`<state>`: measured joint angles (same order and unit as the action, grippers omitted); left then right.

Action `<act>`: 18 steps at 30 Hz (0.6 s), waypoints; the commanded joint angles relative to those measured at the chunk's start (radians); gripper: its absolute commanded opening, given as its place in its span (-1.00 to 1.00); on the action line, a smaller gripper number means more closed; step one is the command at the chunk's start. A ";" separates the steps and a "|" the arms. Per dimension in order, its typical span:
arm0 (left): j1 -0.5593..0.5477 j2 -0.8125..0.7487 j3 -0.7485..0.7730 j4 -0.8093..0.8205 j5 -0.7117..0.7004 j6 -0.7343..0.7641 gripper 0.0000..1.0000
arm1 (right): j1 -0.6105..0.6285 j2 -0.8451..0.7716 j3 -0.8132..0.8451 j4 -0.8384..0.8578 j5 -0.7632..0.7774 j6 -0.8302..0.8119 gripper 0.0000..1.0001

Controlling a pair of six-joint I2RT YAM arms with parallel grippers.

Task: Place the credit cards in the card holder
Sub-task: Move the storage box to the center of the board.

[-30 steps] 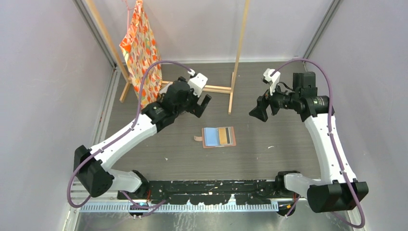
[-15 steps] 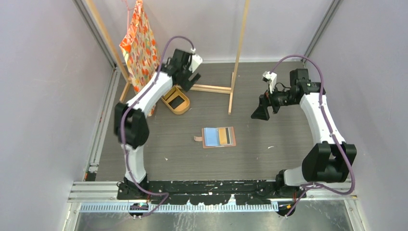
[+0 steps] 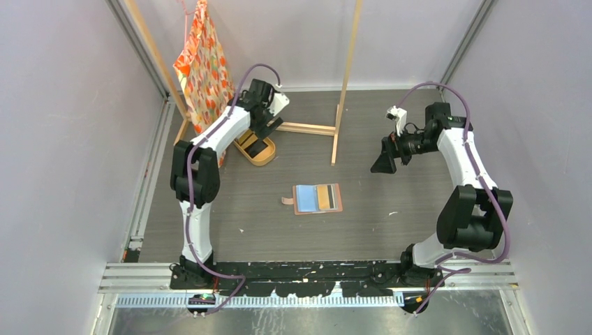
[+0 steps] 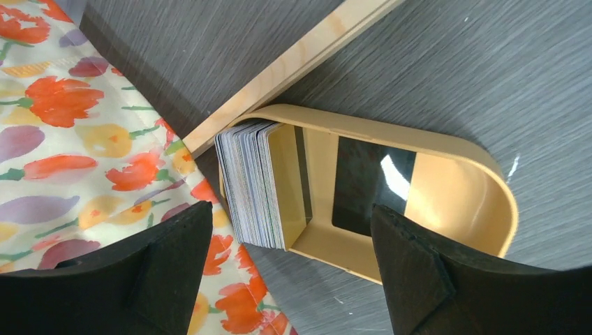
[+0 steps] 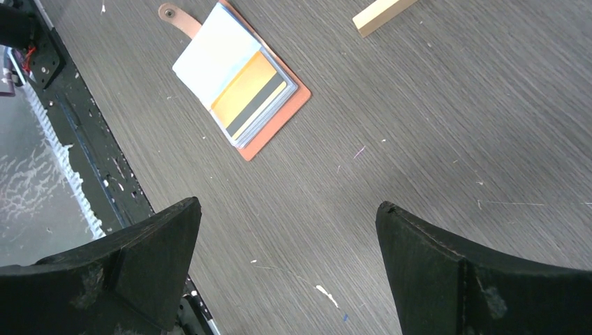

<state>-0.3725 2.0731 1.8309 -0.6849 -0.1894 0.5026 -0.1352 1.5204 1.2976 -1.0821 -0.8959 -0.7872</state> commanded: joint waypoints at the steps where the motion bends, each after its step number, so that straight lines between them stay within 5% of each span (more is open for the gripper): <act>1: 0.004 -0.041 -0.038 0.138 -0.059 0.065 0.67 | -0.004 0.033 -0.006 -0.005 -0.031 -0.029 1.00; 18: 0.024 0.025 -0.139 0.290 -0.176 0.108 0.34 | -0.004 0.073 -0.008 -0.027 -0.044 -0.052 0.99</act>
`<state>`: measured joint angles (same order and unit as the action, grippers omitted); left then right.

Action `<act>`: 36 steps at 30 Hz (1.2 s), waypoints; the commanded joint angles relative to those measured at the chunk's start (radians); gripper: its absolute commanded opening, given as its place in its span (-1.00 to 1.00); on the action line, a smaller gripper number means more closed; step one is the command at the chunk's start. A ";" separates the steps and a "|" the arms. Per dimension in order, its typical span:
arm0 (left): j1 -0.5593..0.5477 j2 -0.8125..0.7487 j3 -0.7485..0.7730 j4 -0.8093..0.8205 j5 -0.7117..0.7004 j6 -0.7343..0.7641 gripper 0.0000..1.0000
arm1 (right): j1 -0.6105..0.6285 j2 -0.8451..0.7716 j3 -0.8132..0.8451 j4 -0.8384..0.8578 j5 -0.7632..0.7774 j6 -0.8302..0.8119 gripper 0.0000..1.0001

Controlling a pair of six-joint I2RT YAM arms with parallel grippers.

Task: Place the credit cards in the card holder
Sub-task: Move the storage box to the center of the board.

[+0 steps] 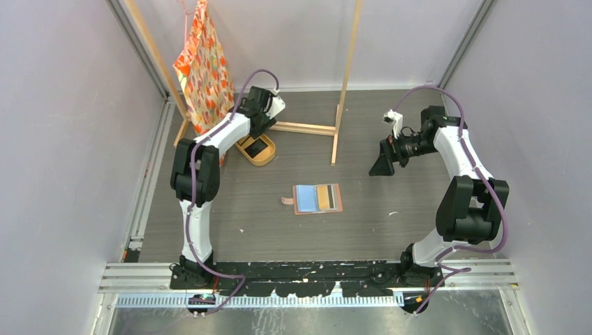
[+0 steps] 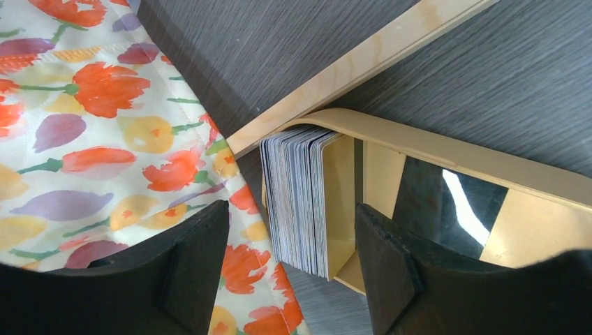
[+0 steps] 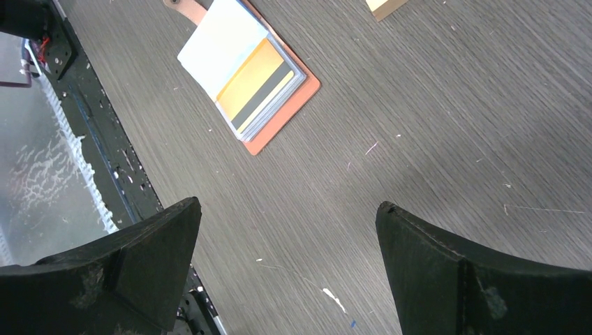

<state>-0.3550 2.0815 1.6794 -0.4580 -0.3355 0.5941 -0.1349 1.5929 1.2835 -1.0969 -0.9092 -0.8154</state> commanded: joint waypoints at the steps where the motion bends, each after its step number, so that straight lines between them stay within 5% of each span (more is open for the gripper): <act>1: 0.007 0.019 0.013 0.064 -0.033 0.018 0.34 | -0.005 0.000 0.005 -0.012 -0.030 -0.024 1.00; 31: 0.008 0.060 0.010 0.095 -0.114 0.013 0.18 | -0.005 0.009 0.006 -0.021 -0.042 -0.029 0.99; 36: 0.008 0.030 -0.009 0.123 -0.132 0.007 0.04 | -0.005 0.007 0.007 -0.025 -0.044 -0.033 0.99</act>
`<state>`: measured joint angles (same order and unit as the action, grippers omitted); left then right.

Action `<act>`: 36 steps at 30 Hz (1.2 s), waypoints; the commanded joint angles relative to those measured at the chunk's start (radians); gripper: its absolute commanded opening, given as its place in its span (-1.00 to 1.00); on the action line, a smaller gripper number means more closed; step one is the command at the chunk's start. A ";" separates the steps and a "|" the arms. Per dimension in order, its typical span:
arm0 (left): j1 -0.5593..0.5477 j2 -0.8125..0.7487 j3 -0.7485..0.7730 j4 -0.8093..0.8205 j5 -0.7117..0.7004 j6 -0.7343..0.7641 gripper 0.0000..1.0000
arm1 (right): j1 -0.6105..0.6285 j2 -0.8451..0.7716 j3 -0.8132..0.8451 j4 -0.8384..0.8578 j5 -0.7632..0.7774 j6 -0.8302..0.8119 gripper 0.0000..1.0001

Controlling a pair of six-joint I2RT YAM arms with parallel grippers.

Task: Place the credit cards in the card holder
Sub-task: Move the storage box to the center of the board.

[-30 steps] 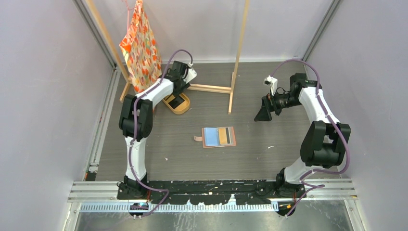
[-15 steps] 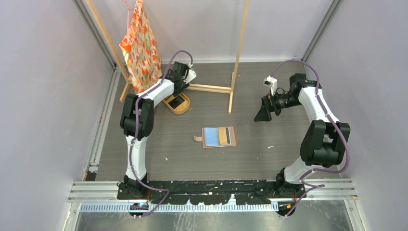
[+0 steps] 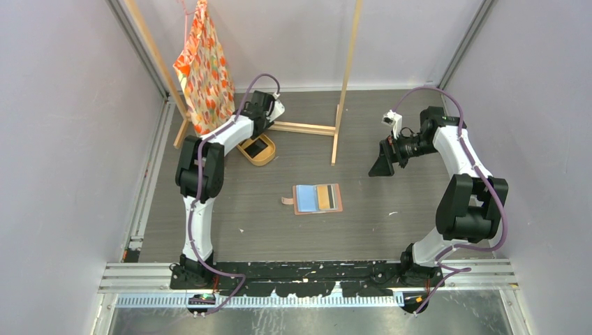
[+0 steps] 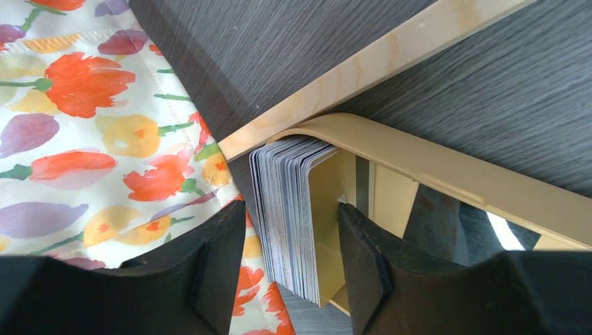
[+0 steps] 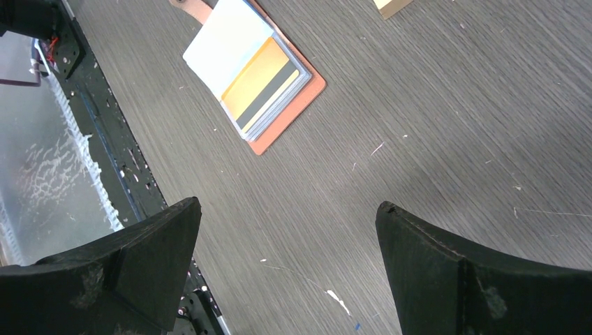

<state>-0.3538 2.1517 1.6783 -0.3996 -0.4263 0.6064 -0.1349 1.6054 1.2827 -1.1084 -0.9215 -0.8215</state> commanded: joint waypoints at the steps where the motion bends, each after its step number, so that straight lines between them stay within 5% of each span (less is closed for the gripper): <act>1: 0.007 -0.045 -0.013 0.068 -0.042 -0.006 0.01 | -0.005 -0.006 0.008 -0.014 -0.033 -0.027 0.99; 24: 0.001 -0.084 -0.029 0.080 -0.056 -0.013 -0.35 | -0.005 -0.011 0.010 -0.028 -0.036 -0.038 0.99; 30: 0.001 -0.076 -0.041 0.101 -0.060 -0.004 0.27 | -0.004 -0.011 0.010 -0.029 -0.037 -0.039 0.99; 36: 0.009 -0.054 -0.038 0.100 -0.049 0.000 0.37 | -0.005 -0.010 0.009 -0.031 -0.040 -0.041 0.99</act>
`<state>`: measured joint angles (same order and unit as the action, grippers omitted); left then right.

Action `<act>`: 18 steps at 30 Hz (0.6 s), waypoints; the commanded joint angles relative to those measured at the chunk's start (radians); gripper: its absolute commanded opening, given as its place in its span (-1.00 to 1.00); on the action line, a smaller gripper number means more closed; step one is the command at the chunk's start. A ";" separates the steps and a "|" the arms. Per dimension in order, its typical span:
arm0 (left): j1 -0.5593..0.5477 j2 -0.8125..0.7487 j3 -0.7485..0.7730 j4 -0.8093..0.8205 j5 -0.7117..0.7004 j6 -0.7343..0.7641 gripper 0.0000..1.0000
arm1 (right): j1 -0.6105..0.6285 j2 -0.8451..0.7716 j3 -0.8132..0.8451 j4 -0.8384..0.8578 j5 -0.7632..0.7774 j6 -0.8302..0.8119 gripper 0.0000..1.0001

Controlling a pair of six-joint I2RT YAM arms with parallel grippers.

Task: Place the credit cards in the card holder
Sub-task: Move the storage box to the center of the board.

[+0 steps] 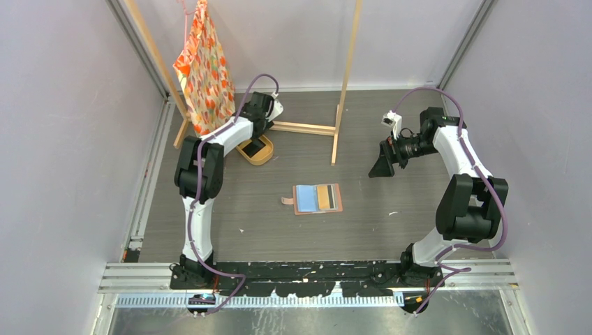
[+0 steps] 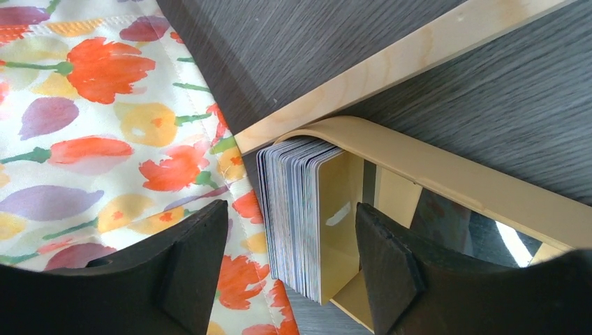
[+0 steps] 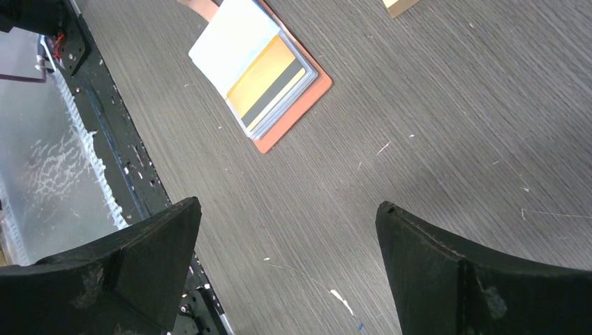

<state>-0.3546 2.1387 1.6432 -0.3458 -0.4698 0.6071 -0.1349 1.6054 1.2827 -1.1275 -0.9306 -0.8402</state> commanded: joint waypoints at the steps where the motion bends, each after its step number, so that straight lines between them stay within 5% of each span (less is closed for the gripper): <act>1: 0.012 -0.041 -0.003 0.046 0.000 -0.001 0.38 | -0.005 -0.009 0.009 -0.011 -0.031 -0.022 0.99; 12: 0.023 -0.044 -0.003 0.028 0.048 -0.015 0.39 | -0.004 -0.009 0.012 -0.018 -0.033 -0.027 0.99; 18: 0.023 -0.065 -0.021 0.057 0.009 -0.011 0.20 | -0.005 -0.011 0.012 -0.018 -0.034 -0.028 0.99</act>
<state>-0.3382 2.1387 1.6348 -0.3370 -0.4435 0.6064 -0.1349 1.6054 1.2827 -1.1347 -0.9340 -0.8444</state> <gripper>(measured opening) 0.639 0.996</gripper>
